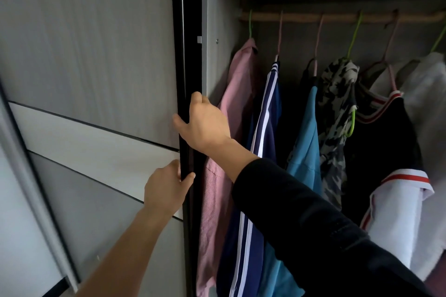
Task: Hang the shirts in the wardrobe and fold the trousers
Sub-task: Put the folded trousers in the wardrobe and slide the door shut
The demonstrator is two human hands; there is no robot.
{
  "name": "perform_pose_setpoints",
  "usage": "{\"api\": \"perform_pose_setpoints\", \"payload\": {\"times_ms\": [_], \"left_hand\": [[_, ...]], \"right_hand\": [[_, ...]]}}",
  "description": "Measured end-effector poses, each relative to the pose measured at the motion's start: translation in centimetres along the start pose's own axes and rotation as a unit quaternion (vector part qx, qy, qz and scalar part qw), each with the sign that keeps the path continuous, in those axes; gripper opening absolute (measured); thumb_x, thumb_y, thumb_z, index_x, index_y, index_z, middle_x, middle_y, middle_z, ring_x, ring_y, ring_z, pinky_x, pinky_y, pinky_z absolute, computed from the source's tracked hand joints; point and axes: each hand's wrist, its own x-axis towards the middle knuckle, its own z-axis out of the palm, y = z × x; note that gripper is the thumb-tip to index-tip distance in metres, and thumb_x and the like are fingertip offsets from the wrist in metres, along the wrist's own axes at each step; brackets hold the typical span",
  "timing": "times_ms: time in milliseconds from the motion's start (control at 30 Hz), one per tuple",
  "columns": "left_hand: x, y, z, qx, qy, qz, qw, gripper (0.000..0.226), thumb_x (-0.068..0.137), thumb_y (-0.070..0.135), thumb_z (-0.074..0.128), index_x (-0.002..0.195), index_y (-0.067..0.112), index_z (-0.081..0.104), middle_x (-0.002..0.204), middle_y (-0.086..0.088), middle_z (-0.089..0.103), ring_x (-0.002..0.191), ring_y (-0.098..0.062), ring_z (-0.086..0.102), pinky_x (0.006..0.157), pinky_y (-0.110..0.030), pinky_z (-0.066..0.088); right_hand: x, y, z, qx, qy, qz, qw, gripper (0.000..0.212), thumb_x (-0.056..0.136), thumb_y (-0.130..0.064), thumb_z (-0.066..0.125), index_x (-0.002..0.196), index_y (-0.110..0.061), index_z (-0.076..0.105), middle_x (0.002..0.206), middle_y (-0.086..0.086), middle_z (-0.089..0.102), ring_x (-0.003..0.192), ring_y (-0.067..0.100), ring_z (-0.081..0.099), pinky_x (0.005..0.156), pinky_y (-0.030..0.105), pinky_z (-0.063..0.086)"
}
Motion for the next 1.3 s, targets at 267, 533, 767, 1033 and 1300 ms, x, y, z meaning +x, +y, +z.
{"api": "perform_pose_setpoints", "payload": {"times_ms": [267,533,767,1033,1300], "left_hand": [[-0.7,1.3,0.5,0.023,-0.003,0.012,1.0,0.026,0.088,0.04,0.06,0.091,0.014,0.056,0.079,-0.007,0.065,0.081,-0.029,0.062,0.06,-0.029,0.038],[-4.4,6.1,1.8,0.005,-0.024,0.072,0.997,0.031,0.089,0.038,0.06,0.073,0.02,0.04,0.06,0.005,0.048,0.061,-0.02,0.049,0.049,-0.028,0.028],[-9.7,13.3,4.0,-0.006,-0.031,0.11,0.993,0.031,0.091,0.042,0.055,0.078,0.02,0.037,0.073,-0.004,0.063,0.071,-0.024,0.061,0.055,-0.029,0.034],[-16.4,23.2,6.9,0.005,-0.05,0.133,0.99,0.035,0.092,0.044,0.05,0.077,0.016,0.034,0.067,0.002,0.048,0.067,-0.022,0.054,0.057,-0.03,0.035],[-23.3,32.8,10.0,-0.051,-0.075,0.167,0.982,0.037,0.09,0.042,0.052,0.073,0.017,0.032,0.065,0.005,0.042,0.07,-0.024,0.053,0.059,-0.031,0.035]], "right_hand": [[-1.0,1.0,-1.2,-0.02,0.0,-0.001,1.0,0.038,0.094,-0.038,0.05,0.112,-0.004,0.046,0.112,0.011,0.058,0.093,0.032,0.062,0.065,0.034,0.039],[-4.7,4.9,-5.1,-0.054,0.034,-0.002,0.998,0.047,0.095,-0.041,0.051,0.121,-0.002,0.045,0.116,0.012,0.058,0.094,0.032,0.063,0.064,0.034,0.042],[-9.9,9.4,-11.8,-0.109,0.022,0.015,0.994,0.045,0.096,-0.044,0.048,0.115,-0.004,0.044,0.111,0.01,0.056,0.091,0.032,0.061,0.062,0.033,0.036],[-17.2,15.4,-20.4,-0.169,0.007,0.038,0.985,0.05,0.097,-0.044,0.048,0.125,-0.003,0.041,0.124,0.012,0.051,0.114,0.028,0.05,0.071,0.031,0.039],[-24.3,20.9,-28.7,-0.352,0.116,-0.109,0.922,0.088,0.08,-0.017,0.07,0.153,-0.016,0.02,0.161,0.01,0.011,0.148,0.032,0.006,0.117,0.047,0.011]]}}
